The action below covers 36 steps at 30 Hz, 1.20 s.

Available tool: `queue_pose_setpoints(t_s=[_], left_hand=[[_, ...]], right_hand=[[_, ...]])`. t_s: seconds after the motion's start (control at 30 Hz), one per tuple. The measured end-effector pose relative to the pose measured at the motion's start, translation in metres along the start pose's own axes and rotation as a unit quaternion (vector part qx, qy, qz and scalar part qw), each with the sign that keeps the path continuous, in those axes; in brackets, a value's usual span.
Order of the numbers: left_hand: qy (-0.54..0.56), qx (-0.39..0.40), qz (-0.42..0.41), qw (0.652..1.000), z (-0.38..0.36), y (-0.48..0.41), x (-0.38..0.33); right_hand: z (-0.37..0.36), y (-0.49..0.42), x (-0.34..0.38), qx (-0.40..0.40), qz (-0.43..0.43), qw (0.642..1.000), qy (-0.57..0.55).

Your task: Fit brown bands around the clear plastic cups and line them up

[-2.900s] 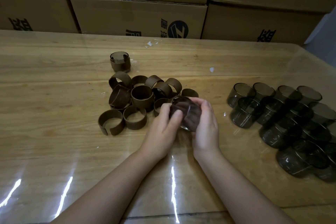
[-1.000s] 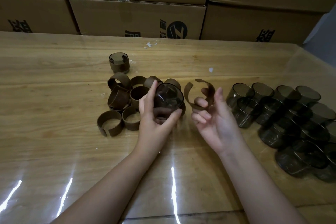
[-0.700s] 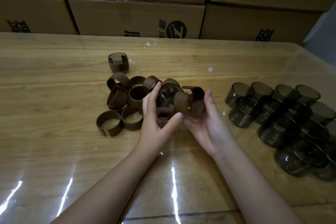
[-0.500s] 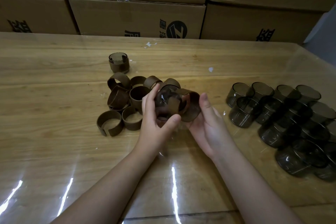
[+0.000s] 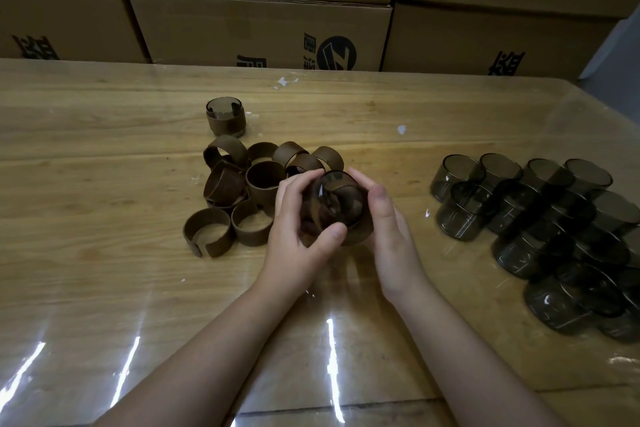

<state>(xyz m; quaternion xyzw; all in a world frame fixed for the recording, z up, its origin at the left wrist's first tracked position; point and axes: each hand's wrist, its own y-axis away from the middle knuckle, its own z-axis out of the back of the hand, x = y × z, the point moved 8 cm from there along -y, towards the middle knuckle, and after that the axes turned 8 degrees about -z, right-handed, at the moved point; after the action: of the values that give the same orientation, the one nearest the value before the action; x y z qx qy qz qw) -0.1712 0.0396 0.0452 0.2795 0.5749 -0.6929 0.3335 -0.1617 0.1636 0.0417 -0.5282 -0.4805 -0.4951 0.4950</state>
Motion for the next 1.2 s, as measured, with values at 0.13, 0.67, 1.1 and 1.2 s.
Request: queue_pose_setpoints(t_s=[0.13, 0.67, 1.1, 1.2], left_hand=[[-0.005, -0.005, 0.002, 1.000, 0.001, 0.000, -0.002], [-0.060, 0.016, -0.038, 0.997, -0.007, 0.002, -0.009], [0.040, 0.002, 0.004, 0.999, -0.008, 0.006, -0.006], [0.081, 0.000, 0.047, 0.996, -0.005, 0.004, -0.001]], right_hand=[[0.000, 0.001, 0.001, -0.002, 0.016, 1.000, 0.003], [0.015, -0.002, -0.014, -0.117, -0.002, 0.993, -0.020], [0.010, -0.003, -0.014, -0.074, -0.023, 0.996, -0.048], [0.001, -0.004, -0.021, -0.022, -0.084, 0.994, -0.072]])
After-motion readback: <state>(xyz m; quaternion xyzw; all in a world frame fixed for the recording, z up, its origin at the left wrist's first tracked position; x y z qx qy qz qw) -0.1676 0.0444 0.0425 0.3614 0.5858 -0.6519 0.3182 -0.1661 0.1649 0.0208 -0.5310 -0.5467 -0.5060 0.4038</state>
